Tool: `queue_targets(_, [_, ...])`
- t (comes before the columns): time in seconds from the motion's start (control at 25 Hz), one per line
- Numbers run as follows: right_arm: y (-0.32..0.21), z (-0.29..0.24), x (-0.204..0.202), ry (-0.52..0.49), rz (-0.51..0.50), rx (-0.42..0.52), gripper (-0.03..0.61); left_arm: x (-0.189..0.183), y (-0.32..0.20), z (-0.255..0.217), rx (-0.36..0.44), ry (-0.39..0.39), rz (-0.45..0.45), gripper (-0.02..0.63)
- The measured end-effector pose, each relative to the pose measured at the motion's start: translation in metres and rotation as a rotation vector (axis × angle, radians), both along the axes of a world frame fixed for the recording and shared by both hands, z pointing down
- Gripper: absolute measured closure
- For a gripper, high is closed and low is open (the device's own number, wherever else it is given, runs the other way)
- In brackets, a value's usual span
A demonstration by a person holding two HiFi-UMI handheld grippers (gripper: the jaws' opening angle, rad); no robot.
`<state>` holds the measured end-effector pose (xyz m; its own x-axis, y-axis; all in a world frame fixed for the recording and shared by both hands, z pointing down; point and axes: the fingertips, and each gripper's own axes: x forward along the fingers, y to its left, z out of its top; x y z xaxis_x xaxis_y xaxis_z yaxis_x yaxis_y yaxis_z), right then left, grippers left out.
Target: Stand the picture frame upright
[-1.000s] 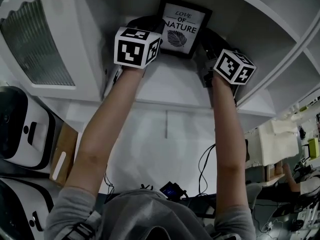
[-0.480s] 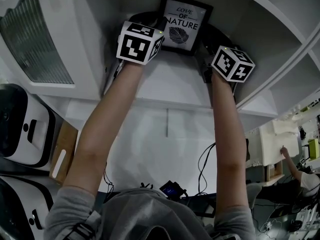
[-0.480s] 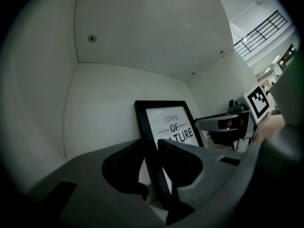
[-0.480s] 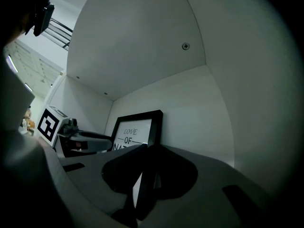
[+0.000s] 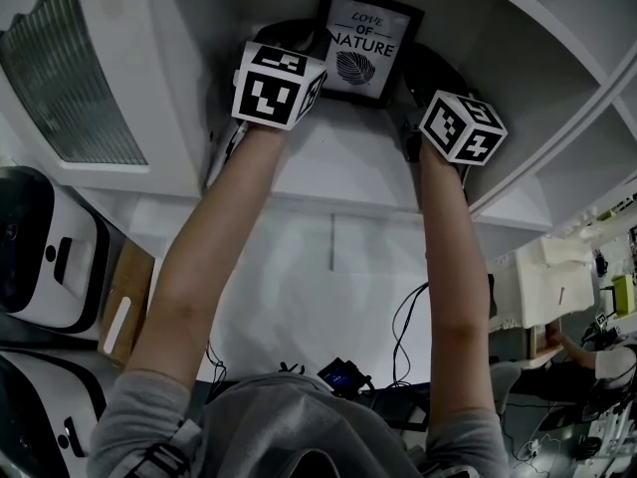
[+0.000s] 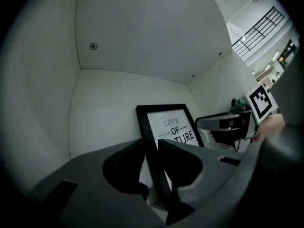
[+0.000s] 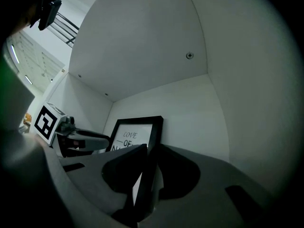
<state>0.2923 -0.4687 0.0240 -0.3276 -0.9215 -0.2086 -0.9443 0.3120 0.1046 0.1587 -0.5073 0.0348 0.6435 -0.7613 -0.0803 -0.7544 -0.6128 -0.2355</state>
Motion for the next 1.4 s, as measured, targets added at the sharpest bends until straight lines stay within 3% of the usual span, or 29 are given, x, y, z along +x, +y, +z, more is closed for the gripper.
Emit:
queue_targets(0.28, [0.012,-0.004,-0.008,0.019,0.013,0.024,0.505,-0.016,0.008,-0.014,0.055,0.081,-0.006,0.523])
queue_targets(0.68, [0.04,-0.007,-0.033,0.025,-0.046,0.024,0.549,-0.009,0.038,-0.012,0.08,0.05,0.043,0.604])
queue_targets(1.4, [0.159,-0.012,-0.05,-0.039,-0.087,0.096,0.551,-0.035,0.145,-0.029,0.146,0.093,0.192,0.606])
